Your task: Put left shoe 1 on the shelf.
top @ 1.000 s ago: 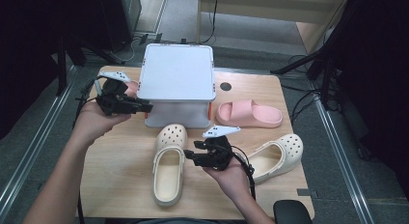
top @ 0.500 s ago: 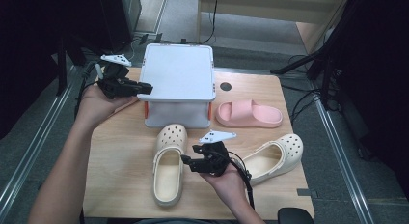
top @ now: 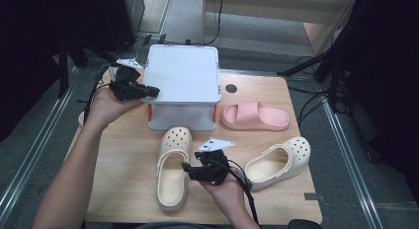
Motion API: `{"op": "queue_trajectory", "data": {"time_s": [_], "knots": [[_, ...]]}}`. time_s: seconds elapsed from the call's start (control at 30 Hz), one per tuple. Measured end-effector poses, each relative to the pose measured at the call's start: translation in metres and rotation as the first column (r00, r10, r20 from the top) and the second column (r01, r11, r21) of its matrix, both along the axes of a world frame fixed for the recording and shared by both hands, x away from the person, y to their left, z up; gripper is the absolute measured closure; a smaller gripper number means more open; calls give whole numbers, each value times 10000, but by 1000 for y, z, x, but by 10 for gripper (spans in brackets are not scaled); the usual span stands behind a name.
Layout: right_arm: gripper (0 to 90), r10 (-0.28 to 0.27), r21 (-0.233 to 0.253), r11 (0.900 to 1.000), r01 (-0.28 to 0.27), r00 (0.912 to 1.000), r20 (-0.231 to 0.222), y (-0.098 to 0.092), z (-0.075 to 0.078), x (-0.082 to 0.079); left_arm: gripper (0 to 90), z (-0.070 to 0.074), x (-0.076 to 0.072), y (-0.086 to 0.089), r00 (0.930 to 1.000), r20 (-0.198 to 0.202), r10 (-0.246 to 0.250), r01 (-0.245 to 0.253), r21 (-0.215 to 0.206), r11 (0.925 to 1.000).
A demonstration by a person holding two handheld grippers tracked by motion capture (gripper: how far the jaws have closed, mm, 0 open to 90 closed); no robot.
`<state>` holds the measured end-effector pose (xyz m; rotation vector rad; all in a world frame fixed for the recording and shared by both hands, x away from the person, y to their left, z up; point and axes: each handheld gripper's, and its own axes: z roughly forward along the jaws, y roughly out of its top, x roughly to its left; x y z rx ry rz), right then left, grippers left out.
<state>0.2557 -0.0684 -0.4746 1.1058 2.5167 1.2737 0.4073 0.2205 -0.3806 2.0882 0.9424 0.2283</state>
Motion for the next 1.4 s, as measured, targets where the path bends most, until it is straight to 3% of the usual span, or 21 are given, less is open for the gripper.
{"op": "queue_trajectory", "data": {"time_s": [0.1, 0.2, 0.33, 0.4, 0.53, 0.57, 0.63, 0.67, 0.7, 0.87, 0.9, 1.13, 1.23, 1.4], "knots": [[431, -140, 282, 9995, 145, 9997, -184, 5, -3, 2, 861, -1, 0, 1, 10000, -14, -49, 49, -57, 10000], [431, -103, 62, 9999, 105, 9994, -333, 14, -11, 3, 861, -2, 0, 3, 10000, 79, -51, 52, -130, 9999], [460, -314, -163, 9994, 311, 9994, -159, 22, -18, 7, 858, -1, -1, 2, 9998, 200, -51, 50, 28, 10000], [503, -586, -598, 9965, 584, 9983, -13, 26, -22, 9, 857, -2, -2, 2, 9997, 236, -41, 40, 48, 10000], [557, -855, -427, 9955, 849, 9963, -130, 27, -23, 11, 856, -2, -2, 2, 9997, 223, -44, 44, -7, 10000], [645, -969, -326, 9948, 961, 9950, -242, 25, -21, 12, 856, -2, -2, 2, 9998, 212, -40, 41, -39, 10000], [728, -1125, -252, 9934, 1119, 9934, -215, 23, -19, 13, 855, -2, -2, 2, 9997, 227, -35, 36, -49, 10000], [728, -1125, -252, 9934, 1119, 9934, -215, 23, -19, 13, 847, -2, -2, 2, 9997, 227, -35, 36, -49, 10000], [775, -1178, -180, 9929, 1172, 9923, -389, 20, -17, 18, 842, -3, -3, 1, 9996, 299, -7, 9, -46, 10000], [782, -1078, -438, 9933, 1069, 9940, -193, 22, -9, 27, 839, -3, -4, 1, 9994, 343, -43, 43, 12, 10000], [782, -1078, -217, 9940, 1072, 9937, -298, 23, -4, 33, 839, -3, -4, 2, 9995, 306, -12, 14, -61, 10000], [784, -1200, 59, 9928, 1200, 9928, -52, 29, 13, 55, 835, -3, -4, 2, 9994, 333, -2, 6, -111, 9999], [783, -1476, 197, 9889, 1471, 9887, 247, 35, 25, 72, 833, -3, -3, 3, 9997, 258, -24, 28, -182, 9998], [782, -1869, 327, 9820, 1859, 9819, 312, 41, 26, 95, 831, -4, -4, 3, 9991, 419, -112, 116, -88, 9999]]}}
